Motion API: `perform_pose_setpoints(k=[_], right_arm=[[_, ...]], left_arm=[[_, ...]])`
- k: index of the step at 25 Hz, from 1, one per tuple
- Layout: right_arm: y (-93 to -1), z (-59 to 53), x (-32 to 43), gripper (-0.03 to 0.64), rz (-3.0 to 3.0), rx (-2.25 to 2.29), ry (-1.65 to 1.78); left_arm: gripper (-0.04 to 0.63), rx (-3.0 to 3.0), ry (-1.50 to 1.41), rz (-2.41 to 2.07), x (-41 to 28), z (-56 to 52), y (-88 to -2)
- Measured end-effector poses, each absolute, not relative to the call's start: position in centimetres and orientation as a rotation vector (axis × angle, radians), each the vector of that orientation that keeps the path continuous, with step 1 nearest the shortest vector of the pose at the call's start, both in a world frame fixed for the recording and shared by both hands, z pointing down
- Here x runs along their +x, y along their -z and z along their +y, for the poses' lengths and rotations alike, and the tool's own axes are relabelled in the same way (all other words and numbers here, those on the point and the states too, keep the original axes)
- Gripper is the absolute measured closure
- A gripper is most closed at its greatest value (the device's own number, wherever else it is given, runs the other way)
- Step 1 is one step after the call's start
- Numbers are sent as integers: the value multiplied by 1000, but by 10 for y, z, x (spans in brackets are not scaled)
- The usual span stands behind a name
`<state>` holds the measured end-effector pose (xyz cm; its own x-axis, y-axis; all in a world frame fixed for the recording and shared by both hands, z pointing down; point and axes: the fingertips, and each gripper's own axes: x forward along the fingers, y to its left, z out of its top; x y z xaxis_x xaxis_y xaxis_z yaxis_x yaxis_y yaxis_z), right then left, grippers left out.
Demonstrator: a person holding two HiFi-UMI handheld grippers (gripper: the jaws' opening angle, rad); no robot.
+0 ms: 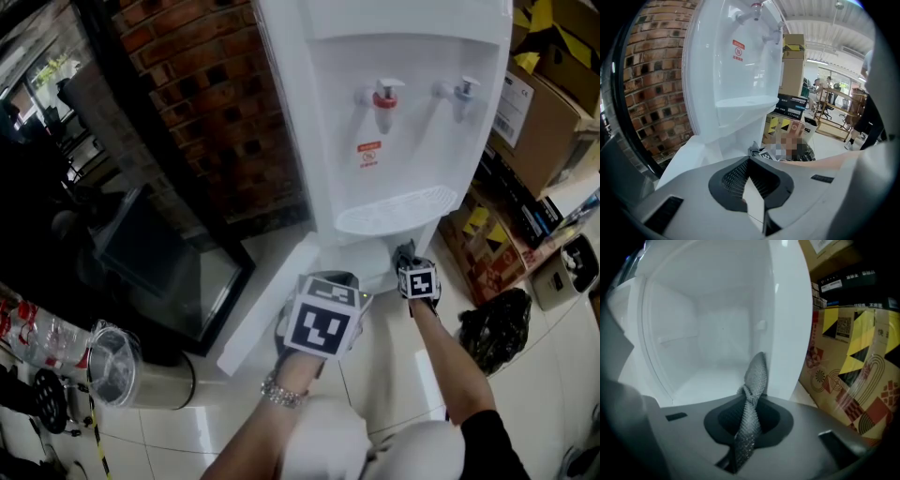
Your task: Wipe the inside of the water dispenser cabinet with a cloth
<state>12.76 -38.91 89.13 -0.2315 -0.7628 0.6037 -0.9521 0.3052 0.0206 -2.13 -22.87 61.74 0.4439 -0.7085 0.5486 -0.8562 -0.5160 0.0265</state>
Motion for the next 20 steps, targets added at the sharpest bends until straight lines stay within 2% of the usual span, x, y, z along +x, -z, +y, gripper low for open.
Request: perform_pose_setpoints(k=[4,9,12,16,20], right_arm=[[-888,-387,104,586,-2117,1481,-495],[-867,-372,7,586,-2353,1235,-449],[-873,-366,-24,588,-2357,1151,-362],[-888,-373,-13,586,-2290,1166,-345],[-875,-390,45,588,-2172,1325,-323]], left_arm=[[594,2402,-701,-1342,-21,-230,-618],[594,2396,-703,-1348,-23,-230,-618],[594,2397,-703,-1348,-24,-229,-618],[594,2395,-697,-1354,-26,-229,-617],[594,2398,-695,-1351,-26,-230,-617]])
